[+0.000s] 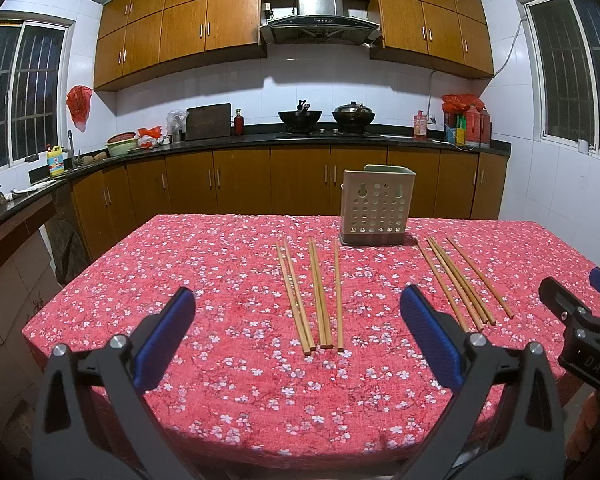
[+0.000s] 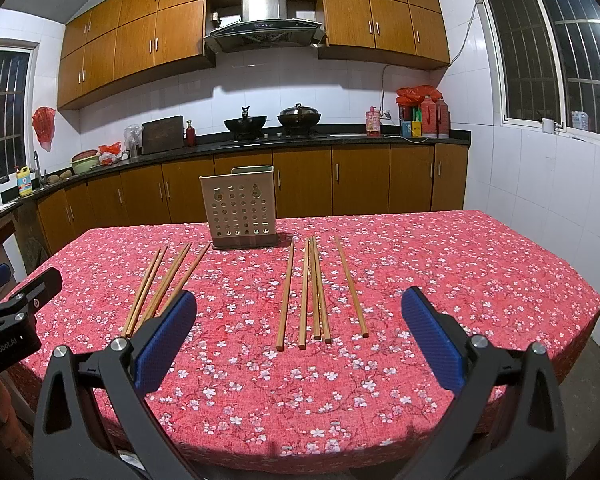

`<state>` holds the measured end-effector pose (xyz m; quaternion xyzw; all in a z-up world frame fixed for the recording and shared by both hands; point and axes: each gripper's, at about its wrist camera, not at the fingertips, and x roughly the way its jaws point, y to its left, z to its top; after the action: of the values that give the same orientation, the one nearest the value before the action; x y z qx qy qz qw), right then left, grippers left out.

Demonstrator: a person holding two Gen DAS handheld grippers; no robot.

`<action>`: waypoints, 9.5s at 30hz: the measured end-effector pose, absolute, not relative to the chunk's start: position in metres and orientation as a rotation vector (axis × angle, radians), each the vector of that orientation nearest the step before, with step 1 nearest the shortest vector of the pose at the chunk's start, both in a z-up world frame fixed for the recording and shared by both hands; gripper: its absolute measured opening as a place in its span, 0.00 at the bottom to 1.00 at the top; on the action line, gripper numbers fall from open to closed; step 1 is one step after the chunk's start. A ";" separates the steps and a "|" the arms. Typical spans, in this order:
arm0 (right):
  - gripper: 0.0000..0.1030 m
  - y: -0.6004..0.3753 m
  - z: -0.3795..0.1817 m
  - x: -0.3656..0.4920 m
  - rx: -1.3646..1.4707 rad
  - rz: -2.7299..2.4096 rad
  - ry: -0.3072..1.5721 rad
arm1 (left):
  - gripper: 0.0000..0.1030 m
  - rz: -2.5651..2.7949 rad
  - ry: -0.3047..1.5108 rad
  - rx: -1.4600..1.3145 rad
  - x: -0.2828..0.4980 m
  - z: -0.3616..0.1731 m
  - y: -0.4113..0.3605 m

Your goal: Organize utensils

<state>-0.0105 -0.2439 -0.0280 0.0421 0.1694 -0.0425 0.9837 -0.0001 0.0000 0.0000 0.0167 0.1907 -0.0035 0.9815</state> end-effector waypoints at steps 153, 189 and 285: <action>0.07 -0.334 -0.115 0.203 0.167 -0.167 0.858 | 0.08 -0.099 0.932 -0.084 0.243 -0.094 0.073; 0.07 -0.333 -0.037 0.160 0.143 -0.149 0.654 | 0.07 -0.135 0.785 -0.105 0.189 -0.026 0.097; 0.38 -0.334 0.023 0.196 0.218 -0.045 0.516 | 0.69 -0.111 0.482 -0.058 0.251 0.099 0.043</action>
<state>0.1965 -0.3343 0.0227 0.1078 0.2547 -0.0222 0.9608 0.2510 0.0429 0.0990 -0.0286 0.2383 -0.0548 0.9692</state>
